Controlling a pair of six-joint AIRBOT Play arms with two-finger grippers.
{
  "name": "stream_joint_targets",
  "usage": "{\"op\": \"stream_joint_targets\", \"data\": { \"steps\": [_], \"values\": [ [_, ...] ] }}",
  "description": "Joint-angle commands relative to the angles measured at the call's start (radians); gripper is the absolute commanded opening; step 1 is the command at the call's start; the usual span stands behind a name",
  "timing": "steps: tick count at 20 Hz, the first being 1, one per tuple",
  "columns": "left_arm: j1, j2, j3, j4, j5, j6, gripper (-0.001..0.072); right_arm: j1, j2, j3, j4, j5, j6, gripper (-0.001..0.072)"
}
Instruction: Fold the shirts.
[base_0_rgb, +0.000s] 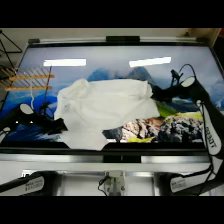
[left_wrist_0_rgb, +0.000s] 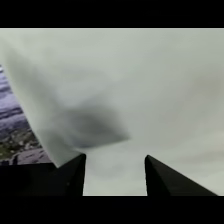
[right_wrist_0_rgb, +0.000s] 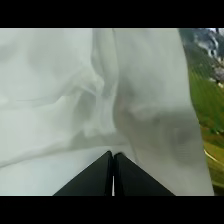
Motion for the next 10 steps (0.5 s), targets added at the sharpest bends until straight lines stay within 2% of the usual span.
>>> {"op": "stream_joint_targets", "data": {
  "steps": [1, 2, 3, 6, 7, 8, 10],
  "values": [
    [0.0, 0.001, 0.001, -0.01, 0.0, 0.0, 0.0429, -0.003, -0.019, 0.002, -0.012, -0.017, 0.053, 0.0283],
    [0.0, 0.001, 0.001, -0.009, -0.001, 0.0, 0.0429, -0.011, -0.016, 0.003, -0.014, -0.005, 0.051, 0.0423],
    [0.0, 0.001, 0.001, -0.01, -0.001, 0.0, 0.0429, -0.026, -0.006, 0.009, -0.015, 0.013, 0.045, 0.0456],
    [0.0, 0.001, 0.001, -0.009, -0.001, 0.0, 0.0429, -0.088, 0.047, 0.043, -0.091, 0.129, 0.014, 0.0464],
    [0.0, 0.001, 0.001, -0.009, -0.001, 0.0, 0.0429, -0.116, 0.068, 0.045, -0.164, 0.192, 0.021, 0.0555],
    [0.0, 0.001, 0.001, -0.009, 0.0, 0.0, 0.0429, -0.142, 0.074, 0.043, -0.216, 0.27, 0.038, 0.0608],
    [0.0, 0.001, 0.001, -0.01, 0.013, 0.0, 0.0429, -0.179, 0.072, -0.013, -0.204, 0.381, 0.048, 0.0607]
  ]
}}
